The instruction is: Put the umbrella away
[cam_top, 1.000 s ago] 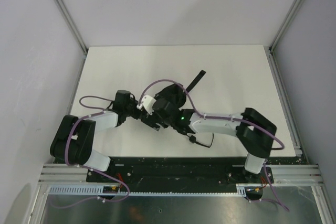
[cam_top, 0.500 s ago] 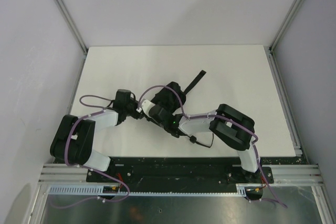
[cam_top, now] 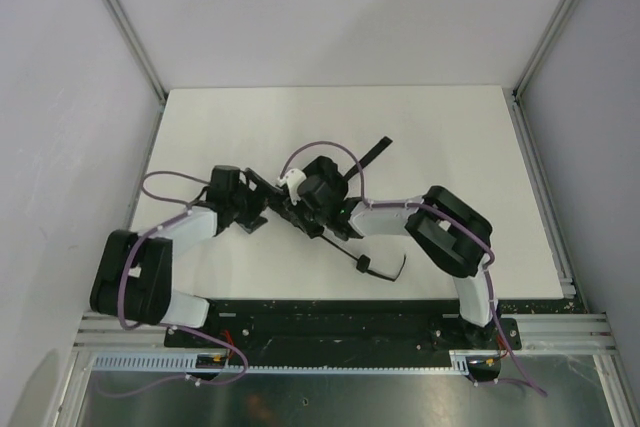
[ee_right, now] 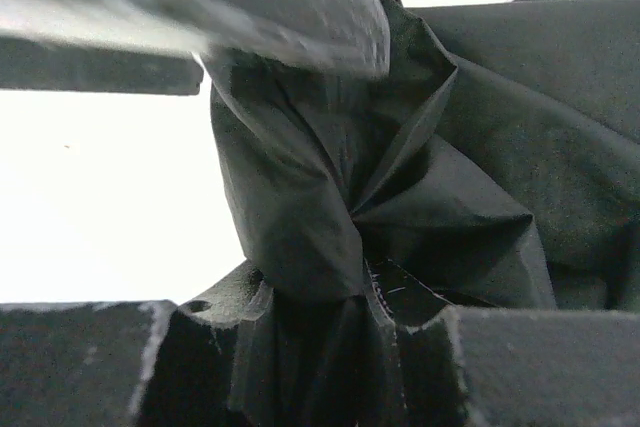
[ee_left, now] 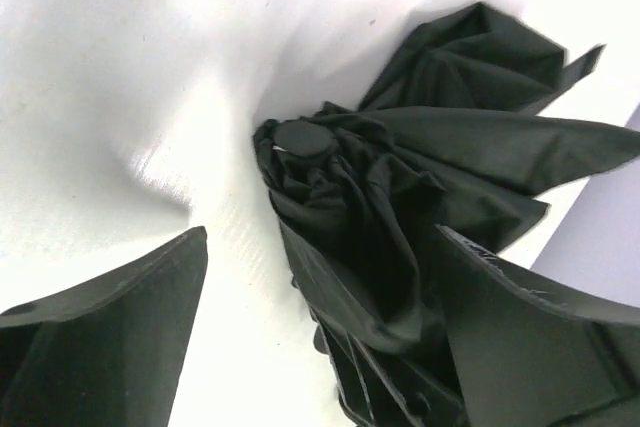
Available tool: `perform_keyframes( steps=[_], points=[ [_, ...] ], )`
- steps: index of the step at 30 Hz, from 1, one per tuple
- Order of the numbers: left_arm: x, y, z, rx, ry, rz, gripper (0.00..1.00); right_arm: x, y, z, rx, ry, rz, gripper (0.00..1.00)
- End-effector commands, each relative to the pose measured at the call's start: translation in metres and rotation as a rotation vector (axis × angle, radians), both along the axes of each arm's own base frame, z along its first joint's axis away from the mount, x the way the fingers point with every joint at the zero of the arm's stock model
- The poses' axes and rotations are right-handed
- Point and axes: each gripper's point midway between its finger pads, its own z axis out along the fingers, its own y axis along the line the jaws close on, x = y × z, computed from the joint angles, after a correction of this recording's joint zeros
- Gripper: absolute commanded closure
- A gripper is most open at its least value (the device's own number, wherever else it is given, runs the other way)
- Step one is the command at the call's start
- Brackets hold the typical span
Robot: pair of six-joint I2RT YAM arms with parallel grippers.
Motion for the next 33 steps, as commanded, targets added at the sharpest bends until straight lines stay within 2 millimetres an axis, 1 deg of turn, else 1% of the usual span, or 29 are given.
perform_keyframes(
  steps=[1, 4, 7, 9, 12, 15, 17, 20, 25, 29, 30, 31, 33],
  points=[
    [0.007, 0.021, 0.032, 0.073, -0.153, -0.031, 0.02, -0.092, -0.041, -0.100, -0.087, 0.578, 0.051, 1.00],
    [-0.003, 0.026, 0.035, 0.052, -0.168, -0.026, 0.01, -0.095, -0.029, -0.095, 0.028, 0.704, 0.034, 1.00],
    [-0.014, 0.023, 0.029, 0.013, -0.144, -0.035, 0.01, -0.097, -0.021, -0.092, 0.116, 0.809, 0.017, 1.00],
    [-0.019, 0.019, 0.024, -0.013, -0.118, -0.036, 0.01, -0.093, -0.017, -0.090, 0.179, 0.867, 0.005, 1.00],
    [-0.022, 0.017, 0.014, -0.040, -0.082, -0.016, 0.01, -0.085, -0.013, -0.092, 0.271, 0.963, -0.022, 1.00],
    [-0.016, 0.013, 0.013, -0.084, -0.113, 0.014, 0.01, -0.080, -0.010, -0.092, 0.340, 1.026, -0.036, 1.00],
    [-0.016, 0.013, 0.006, -0.091, -0.094, 0.027, 0.01, -0.078, -0.008, -0.090, 0.365, 1.047, -0.039, 1.00],
    [-0.022, 0.013, -0.009, -0.098, -0.035, 0.061, 0.01, -0.075, -0.007, -0.086, 0.390, 1.068, -0.046, 1.00],
    [-0.030, 0.019, -0.038, -0.073, 0.064, 0.135, 0.01, -0.070, -0.001, -0.069, 0.450, 1.091, -0.022, 1.00],
    [-0.028, 0.021, -0.051, -0.039, 0.095, 0.125, 0.11, -0.068, 0.003, -0.055, 0.490, 1.101, 0.004, 1.00],
    [-0.027, 0.022, -0.052, -0.028, 0.095, 0.120, 0.15, -0.068, 0.004, -0.051, 0.499, 1.101, 0.016, 1.00],
    [-0.026, 0.023, -0.053, -0.019, 0.093, 0.116, 0.20, -0.068, 0.005, -0.048, 0.507, 1.102, 0.025, 1.00],
    [-0.025, 0.024, -0.054, -0.002, 0.080, 0.101, 0.34, -0.067, 0.006, -0.043, 0.514, 1.095, 0.037, 1.00]
  ],
)
